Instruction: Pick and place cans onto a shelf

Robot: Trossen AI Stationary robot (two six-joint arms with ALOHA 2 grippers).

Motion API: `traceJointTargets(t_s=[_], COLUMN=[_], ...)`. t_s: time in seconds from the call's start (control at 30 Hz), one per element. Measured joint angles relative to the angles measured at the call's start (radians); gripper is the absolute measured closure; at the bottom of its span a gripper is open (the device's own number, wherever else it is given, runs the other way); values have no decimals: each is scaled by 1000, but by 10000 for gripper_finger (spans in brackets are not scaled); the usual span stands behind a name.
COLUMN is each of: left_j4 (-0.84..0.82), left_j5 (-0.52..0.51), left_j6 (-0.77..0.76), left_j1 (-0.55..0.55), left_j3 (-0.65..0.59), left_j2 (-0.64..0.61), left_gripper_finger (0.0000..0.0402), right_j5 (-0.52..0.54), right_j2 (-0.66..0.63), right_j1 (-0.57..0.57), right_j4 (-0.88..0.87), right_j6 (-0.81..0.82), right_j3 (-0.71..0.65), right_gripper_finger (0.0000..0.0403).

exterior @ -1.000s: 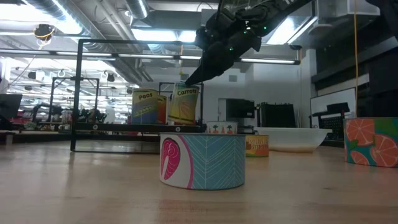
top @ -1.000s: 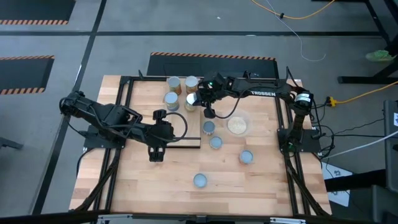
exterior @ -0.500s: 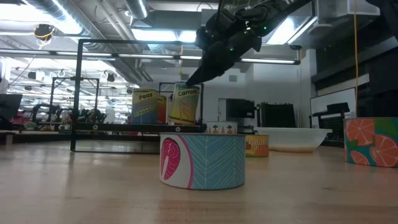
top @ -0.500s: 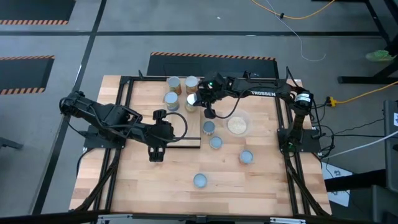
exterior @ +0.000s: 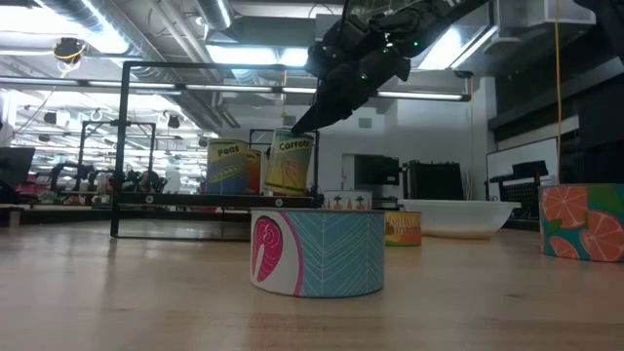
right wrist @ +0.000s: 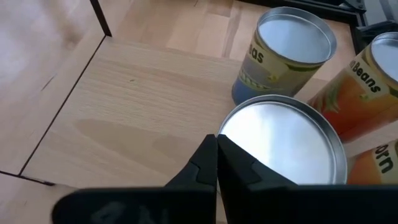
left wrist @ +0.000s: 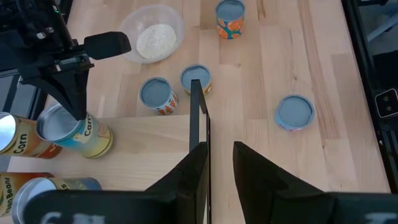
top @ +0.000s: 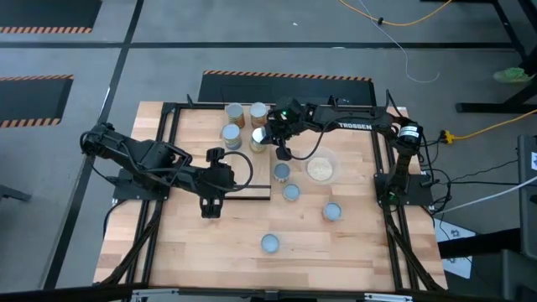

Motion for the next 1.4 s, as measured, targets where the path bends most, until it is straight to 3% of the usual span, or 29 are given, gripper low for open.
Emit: traceJointTargets(t_s=[0.3, 1.2, 1.4], left_j4=[0, 0, 0], left_j5=[0, 0, 0], left_j6=[0, 0, 0], left_j1=[0, 0, 0], left_j3=[0, 0, 0], left_j2=[0, 0, 0], left_gripper_finger=[334, 332, 334], right_j5=[0, 1, 1], right_j2=[0, 0, -1], right_j1=[0, 0, 0], right_j4=[0, 0, 0], right_j6=[-1, 1, 63], right_j3=[0, 0, 0], right_gripper_finger=[378, 374, 328])
